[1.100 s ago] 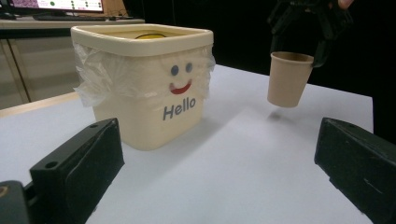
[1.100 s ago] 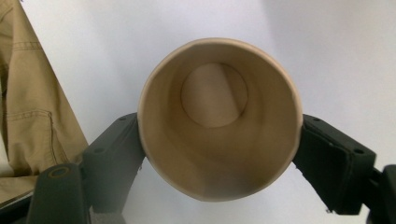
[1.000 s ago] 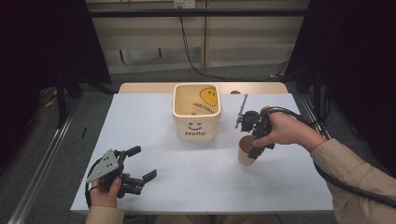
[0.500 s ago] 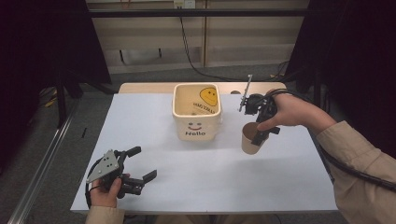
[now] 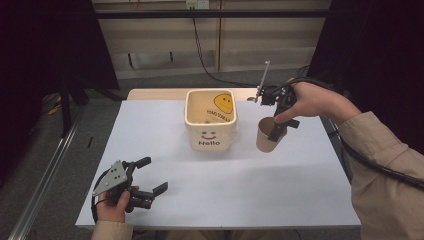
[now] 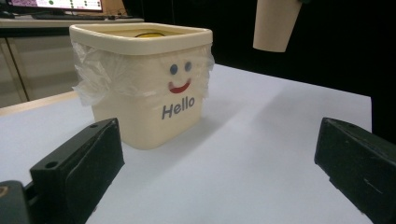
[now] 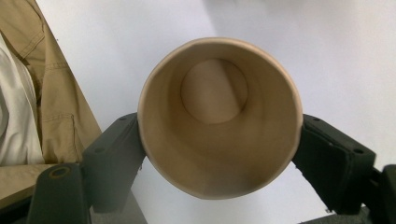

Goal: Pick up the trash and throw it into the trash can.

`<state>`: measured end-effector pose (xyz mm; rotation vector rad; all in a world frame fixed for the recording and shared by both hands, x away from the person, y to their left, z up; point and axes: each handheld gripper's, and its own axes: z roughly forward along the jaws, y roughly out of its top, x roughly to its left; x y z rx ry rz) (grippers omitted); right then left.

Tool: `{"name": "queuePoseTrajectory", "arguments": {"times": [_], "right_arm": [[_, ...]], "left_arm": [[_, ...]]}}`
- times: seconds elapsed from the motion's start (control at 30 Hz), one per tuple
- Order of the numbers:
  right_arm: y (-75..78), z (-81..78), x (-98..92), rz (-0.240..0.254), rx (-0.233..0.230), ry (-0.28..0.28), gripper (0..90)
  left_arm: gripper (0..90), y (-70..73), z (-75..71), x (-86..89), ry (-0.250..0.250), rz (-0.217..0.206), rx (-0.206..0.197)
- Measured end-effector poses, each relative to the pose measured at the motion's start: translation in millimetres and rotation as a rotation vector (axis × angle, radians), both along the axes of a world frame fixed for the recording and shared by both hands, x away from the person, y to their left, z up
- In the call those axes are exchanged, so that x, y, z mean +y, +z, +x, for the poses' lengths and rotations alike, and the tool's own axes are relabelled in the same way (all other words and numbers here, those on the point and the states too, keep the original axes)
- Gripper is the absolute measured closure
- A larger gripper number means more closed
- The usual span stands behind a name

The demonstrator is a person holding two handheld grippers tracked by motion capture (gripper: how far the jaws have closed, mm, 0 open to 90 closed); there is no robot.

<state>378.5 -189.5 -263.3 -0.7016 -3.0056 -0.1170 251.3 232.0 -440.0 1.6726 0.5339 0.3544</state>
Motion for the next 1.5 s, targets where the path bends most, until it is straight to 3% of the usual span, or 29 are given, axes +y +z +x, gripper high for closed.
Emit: {"name": "queuePoseTrajectory", "arguments": {"times": [0.27, 0.93, 1.5], "right_arm": [[14.3, 10.5, 2.1, -0.017, -0.008, 0.001, 19.4], [52.1, 33.5, 6.6, 0.005, -0.03, -0.034, 19.3], [60.8, 50.0, 20.5, 0.103, -0.084, -0.053, 20.1]], "left_arm": [[1.0, 0.0, -0.5, 0.1, 0.003, -0.004, 0.001], [1.0, 0.0, -1.3, 1.1, 0.009, -0.003, 0.001], [1.1, -0.3, -1.7, 0.8, 0.009, 0.0, 0.004]]}}
